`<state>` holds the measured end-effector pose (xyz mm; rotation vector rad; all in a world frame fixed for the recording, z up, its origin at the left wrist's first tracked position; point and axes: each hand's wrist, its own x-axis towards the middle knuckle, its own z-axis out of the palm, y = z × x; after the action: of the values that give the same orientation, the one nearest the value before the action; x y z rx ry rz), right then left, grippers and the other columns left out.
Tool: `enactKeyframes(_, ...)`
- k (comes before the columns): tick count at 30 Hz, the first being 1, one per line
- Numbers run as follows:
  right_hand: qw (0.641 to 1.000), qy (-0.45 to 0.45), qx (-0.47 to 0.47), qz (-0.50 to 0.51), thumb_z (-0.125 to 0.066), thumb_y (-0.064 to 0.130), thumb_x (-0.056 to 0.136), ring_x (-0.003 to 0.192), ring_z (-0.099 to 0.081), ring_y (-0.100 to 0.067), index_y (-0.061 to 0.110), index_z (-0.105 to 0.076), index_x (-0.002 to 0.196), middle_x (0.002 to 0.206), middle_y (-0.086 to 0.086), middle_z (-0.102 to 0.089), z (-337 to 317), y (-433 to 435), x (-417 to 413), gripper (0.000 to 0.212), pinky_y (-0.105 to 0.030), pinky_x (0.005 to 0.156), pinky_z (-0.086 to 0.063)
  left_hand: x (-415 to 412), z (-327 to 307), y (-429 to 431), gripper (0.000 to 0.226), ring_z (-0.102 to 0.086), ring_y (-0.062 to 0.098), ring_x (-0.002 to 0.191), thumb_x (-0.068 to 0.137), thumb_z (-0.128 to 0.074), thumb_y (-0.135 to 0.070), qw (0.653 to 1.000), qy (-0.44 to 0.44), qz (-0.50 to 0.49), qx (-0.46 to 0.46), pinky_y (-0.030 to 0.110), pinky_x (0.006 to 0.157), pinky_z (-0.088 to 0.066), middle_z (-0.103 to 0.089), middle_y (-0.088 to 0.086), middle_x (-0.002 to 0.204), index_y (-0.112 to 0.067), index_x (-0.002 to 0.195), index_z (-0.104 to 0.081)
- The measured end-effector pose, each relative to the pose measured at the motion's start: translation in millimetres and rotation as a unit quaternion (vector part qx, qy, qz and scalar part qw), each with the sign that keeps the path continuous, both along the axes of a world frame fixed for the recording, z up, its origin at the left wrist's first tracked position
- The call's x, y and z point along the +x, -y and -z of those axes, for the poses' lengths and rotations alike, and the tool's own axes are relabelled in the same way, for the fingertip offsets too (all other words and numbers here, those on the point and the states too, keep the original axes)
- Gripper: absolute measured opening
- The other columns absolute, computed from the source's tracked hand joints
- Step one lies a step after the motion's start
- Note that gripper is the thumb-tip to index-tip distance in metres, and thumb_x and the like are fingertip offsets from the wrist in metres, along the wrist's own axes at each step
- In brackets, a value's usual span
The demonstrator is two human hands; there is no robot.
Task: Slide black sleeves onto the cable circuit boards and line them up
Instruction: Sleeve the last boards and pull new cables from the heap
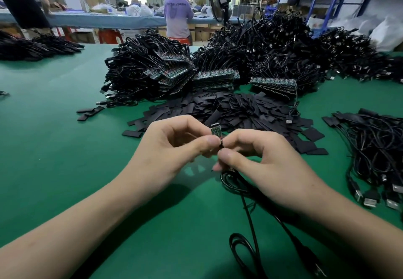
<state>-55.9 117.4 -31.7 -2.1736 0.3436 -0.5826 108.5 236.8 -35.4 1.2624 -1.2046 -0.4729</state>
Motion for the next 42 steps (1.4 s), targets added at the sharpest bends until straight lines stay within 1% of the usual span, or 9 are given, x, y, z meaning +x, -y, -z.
enactKeyframes(3,1.000,0.005,0.009,0.017,-0.064,0.030,0.099,0.072,-0.068,-0.014,0.024,-0.070,0.088,0.073,0.006,-0.074,0.9,5.4,-1.8,0.014,-0.031,0.076,-0.050,16.3,3.1,-1.6,0.025,-0.062,0.006,0.069,0.096,-0.065,-0.044,0.985,0.123,-0.109,0.044,0.021,0.065,-0.047,-0.071,-0.010,0.075,-0.025,0.084,-0.076)
enactKeyframes(8,0.996,-0.022,-0.058,0.069,-0.057,0.034,0.100,0.058,-0.044,-0.006,0.020,-0.061,0.087,0.067,0.004,-0.054,3.3,13.9,-6.9,0.020,-0.024,0.057,-0.037,43.5,11.0,-3.2,0.020,-0.060,0.012,0.085,0.091,-0.069,-0.044,0.870,0.349,-0.297,0.181,0.034,0.076,-0.051,-0.063,-0.017,0.085,-0.030,0.105,-0.066)
enactKeyframes(12,0.993,-0.046,-0.086,0.070,-0.054,0.035,0.102,0.056,-0.036,-0.004,0.018,-0.054,0.082,0.063,0.008,-0.044,2.5,12.5,-8.6,0.025,-0.021,0.057,-0.033,48.3,10.9,-4.1,0.046,-0.064,0.017,0.092,0.085,-0.075,-0.049,0.861,0.347,-0.300,0.219,0.041,0.080,-0.055,-0.068,-0.022,0.088,-0.033,0.122,-0.053)
enactKeyframes(18,0.994,-0.045,-0.079,0.051,-0.053,0.039,0.100,0.057,-0.036,-0.007,0.021,-0.050,0.079,0.064,0.004,-0.044,2.3,8.9,-9.6,0.028,-0.023,0.057,-0.034,48.1,8.7,-4.2,0.042,-0.067,0.008,0.083,0.084,-0.079,-0.034,0.864,0.329,-0.304,0.230,0.038,0.080,-0.057,-0.069,-0.022,0.084,-0.033,0.120,-0.058)
enactKeyframes(20,0.995,-0.043,-0.082,0.045,-0.053,0.045,0.098,0.062,-0.042,-0.018,0.021,-0.051,0.080,0.068,-0.005,-0.051,2.2,7.5,-9.4,0.031,-0.028,0.061,-0.037,47.5,7.8,-3.9,0.041,-0.068,0.008,0.082,0.083,-0.079,-0.032,0.866,0.322,-0.305,0.230,0.039,0.080,-0.057,-0.069,-0.021,0.084,-0.032,0.119,-0.060)
enactKeyframes(25,0.996,-0.020,-0.071,0.054,-0.053,0.049,0.096,0.068,-0.047,-0.024,0.020,-0.051,0.075,0.071,-0.009,-0.052,3.0,7.2,-8.2,0.036,-0.035,0.067,-0.039,44.0,4.6,-3.3,0.045,-0.066,0.011,0.082,0.081,-0.079,-0.028,0.851,0.372,-0.314,0.199,0.039,0.077,-0.057,-0.068,-0.021,0.079,-0.036,0.121,-0.061)
enactKeyframes(29,0.996,-0.019,-0.073,0.057,-0.056,0.045,0.097,0.070,-0.048,-0.025,0.019,-0.052,0.075,0.072,-0.008,-0.053,5.5,9.2,-7.9,0.034,-0.035,0.068,-0.040,43.8,8.2,-2.6,0.032,-0.061,0.011,0.079,0.084,-0.079,-0.035,0.850,0.389,-0.298,0.196,0.036,0.073,-0.053,-0.065,-0.016,0.084,-0.033,0.114,-0.067)
enactKeyframes(34,0.995,-0.018,-0.082,0.060,-0.055,0.047,0.095,0.069,-0.048,-0.023,0.020,-0.051,0.075,0.073,-0.007,-0.052,7.6,9.7,-7.0,0.035,-0.034,0.068,-0.040,45.6,11.0,-5.7,0.027,-0.048,0.010,0.080,0.087,-0.064,-0.064,0.795,0.444,-0.333,0.246,0.028,0.059,-0.038,-0.058,-0.015,0.084,-0.038,0.090,-0.069)
enactKeyframes(42,0.996,-0.020,-0.077,0.048,-0.050,0.056,0.095,0.072,-0.053,-0.022,0.021,-0.056,0.080,0.075,-0.005,-0.057,8.3,8.8,-6.5,0.039,-0.035,0.073,-0.043,46.0,9.2,-5.6,0.022,-0.061,0.009,0.076,0.082,-0.077,-0.053,0.833,0.386,-0.323,0.230,0.030,0.064,-0.051,-0.063,-0.018,0.072,-0.034,0.078,-0.066)
